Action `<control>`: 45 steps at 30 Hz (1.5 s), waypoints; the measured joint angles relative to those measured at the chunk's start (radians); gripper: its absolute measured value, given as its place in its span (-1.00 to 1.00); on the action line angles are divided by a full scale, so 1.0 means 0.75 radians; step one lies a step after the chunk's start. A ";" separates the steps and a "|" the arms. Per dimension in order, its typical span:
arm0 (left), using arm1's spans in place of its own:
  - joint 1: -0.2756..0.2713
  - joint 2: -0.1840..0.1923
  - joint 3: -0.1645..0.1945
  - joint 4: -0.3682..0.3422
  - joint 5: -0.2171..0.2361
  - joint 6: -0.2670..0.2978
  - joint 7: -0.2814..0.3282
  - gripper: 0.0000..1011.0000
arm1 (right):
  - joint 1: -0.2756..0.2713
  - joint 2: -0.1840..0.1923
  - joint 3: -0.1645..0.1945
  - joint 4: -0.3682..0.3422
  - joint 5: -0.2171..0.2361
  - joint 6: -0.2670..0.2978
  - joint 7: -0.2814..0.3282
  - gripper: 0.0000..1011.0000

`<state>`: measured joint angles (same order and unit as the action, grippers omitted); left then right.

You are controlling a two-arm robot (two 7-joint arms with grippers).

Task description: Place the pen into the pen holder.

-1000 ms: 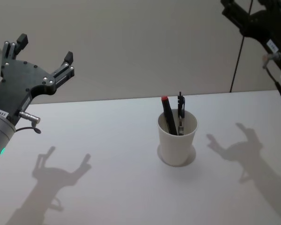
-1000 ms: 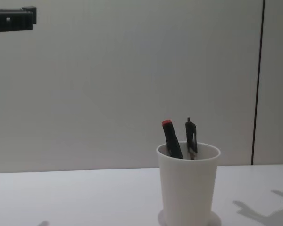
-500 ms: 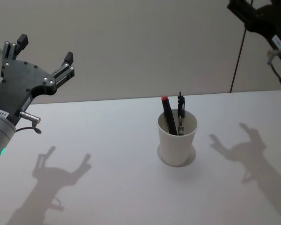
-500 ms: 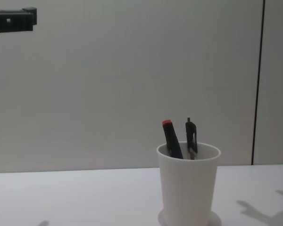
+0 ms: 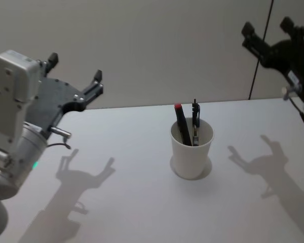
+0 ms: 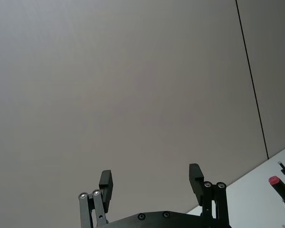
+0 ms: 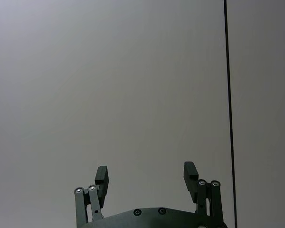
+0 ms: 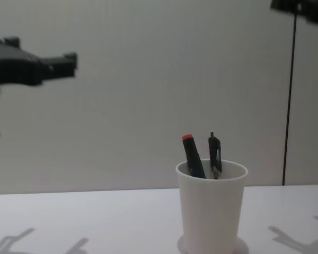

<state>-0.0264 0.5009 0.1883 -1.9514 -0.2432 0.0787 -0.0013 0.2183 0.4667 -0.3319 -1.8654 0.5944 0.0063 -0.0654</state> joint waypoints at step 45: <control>-0.281 -0.158 0.355 0.434 0.058 -0.087 -0.013 0.98 | -0.311 -0.172 0.142 0.132 -0.410 0.038 0.176 0.98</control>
<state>-0.2372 0.3821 0.4543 -1.6262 -0.1998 0.0133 -0.0111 -0.0147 0.3374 -0.2253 -1.7661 0.2873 0.0345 0.0669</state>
